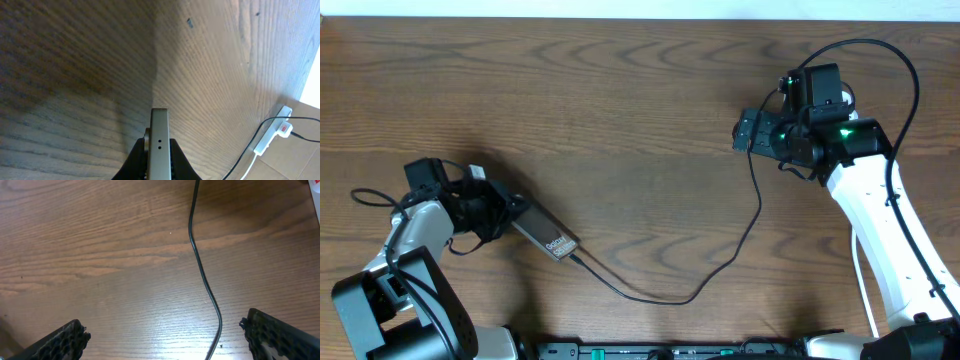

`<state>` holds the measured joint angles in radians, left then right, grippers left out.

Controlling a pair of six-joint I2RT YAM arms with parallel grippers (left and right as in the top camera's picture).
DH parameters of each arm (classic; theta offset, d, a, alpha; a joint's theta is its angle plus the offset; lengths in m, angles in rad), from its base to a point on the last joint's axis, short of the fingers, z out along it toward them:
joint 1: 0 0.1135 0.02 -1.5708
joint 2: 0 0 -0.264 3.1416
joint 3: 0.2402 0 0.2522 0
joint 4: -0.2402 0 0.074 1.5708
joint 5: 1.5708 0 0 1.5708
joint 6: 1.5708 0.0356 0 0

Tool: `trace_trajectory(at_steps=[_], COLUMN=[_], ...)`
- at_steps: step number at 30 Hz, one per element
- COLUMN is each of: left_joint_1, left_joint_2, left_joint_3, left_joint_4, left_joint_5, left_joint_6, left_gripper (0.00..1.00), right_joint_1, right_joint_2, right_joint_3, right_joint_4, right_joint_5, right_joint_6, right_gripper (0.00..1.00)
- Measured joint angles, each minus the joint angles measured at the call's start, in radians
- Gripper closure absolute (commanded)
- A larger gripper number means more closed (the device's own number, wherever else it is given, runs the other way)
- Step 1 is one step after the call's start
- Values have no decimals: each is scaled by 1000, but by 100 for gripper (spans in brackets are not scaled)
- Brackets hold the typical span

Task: Plug charger to phone and switch on socket
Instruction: 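Lower the phone onto the table with the left gripper and release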

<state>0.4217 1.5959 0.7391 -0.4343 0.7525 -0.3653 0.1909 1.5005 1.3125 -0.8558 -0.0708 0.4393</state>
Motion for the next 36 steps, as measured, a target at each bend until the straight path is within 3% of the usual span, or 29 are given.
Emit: trace_trajectory(at_steps=[24, 33, 34, 36], left_joint_1=[0, 0, 0, 0], left_joint_2=[-8, -9, -9, -9], left_joint_3=[-141, -146, -146, -146], left_joint_4=[-4, -7, -10, -15], left_joint_5=[16, 32, 35, 41], left_joint_6=[0, 0, 0, 0], left_gripper=[92, 83, 75, 68], right_joint_1=[0, 0, 0, 0], right_joint_2=[0, 0, 0, 0], right_joint_3=[0, 0, 0, 0], right_joint_4=[-1, -1, -1, -1], right_joint_5=[0, 0, 0, 0], right_joint_6=[0, 0, 0, 0], right_gripper=[1, 1, 1, 1])
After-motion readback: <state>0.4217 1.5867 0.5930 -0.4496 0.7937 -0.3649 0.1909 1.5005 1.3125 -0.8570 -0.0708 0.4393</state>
